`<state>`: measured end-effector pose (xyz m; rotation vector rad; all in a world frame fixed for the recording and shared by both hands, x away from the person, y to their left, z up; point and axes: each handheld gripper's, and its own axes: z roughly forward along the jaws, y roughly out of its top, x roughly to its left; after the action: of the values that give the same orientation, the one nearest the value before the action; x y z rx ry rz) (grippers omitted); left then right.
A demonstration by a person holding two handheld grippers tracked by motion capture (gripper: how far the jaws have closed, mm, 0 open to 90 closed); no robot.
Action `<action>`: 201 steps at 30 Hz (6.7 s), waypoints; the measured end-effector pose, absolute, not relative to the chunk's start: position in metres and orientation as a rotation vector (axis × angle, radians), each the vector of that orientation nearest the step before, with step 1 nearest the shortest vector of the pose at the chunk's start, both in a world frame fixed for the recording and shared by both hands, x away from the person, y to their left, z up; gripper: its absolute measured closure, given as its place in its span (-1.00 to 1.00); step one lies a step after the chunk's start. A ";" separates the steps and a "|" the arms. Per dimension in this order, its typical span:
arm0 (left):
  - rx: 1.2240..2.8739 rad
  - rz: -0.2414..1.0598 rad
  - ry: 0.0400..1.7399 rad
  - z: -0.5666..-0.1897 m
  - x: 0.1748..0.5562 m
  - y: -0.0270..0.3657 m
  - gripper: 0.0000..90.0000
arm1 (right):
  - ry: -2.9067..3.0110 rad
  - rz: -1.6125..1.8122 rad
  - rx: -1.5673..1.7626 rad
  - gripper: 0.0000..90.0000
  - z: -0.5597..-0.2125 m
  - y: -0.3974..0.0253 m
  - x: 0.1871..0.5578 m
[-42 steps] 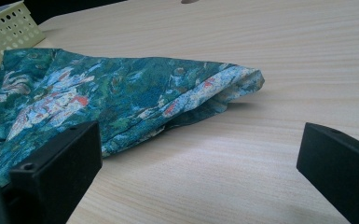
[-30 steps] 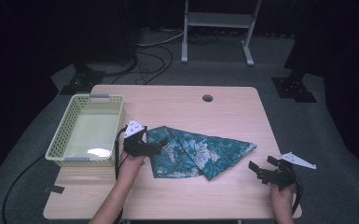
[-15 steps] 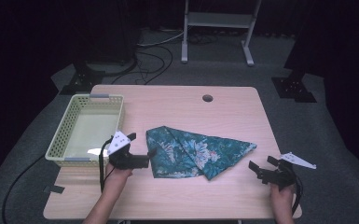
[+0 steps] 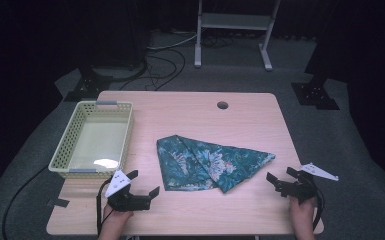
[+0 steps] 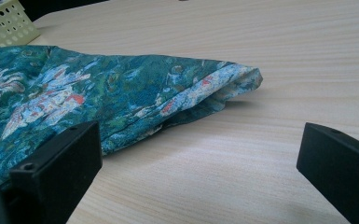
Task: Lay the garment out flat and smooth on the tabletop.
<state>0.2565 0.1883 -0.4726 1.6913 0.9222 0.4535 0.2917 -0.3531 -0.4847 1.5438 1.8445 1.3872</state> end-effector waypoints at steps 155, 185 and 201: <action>1.524 0.535 0.994 -0.480 0.238 0.218 -1.00 | 2.219 1.123 1.517 -0.33 -0.428 -0.345 0.438; 2.135 0.385 0.765 -0.444 0.270 0.087 -0.79 | 2.468 1.181 1.463 -0.09 -0.470 -0.343 0.366; 2.360 0.211 0.645 -0.465 0.289 0.019 -0.59 | 2.501 1.152 1.378 0.59 -0.464 -0.333 0.367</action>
<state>0.2895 0.0185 -0.4654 2.3602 0.6448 0.2109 0.3674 -0.3334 -0.4644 1.3784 2.5008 1.1524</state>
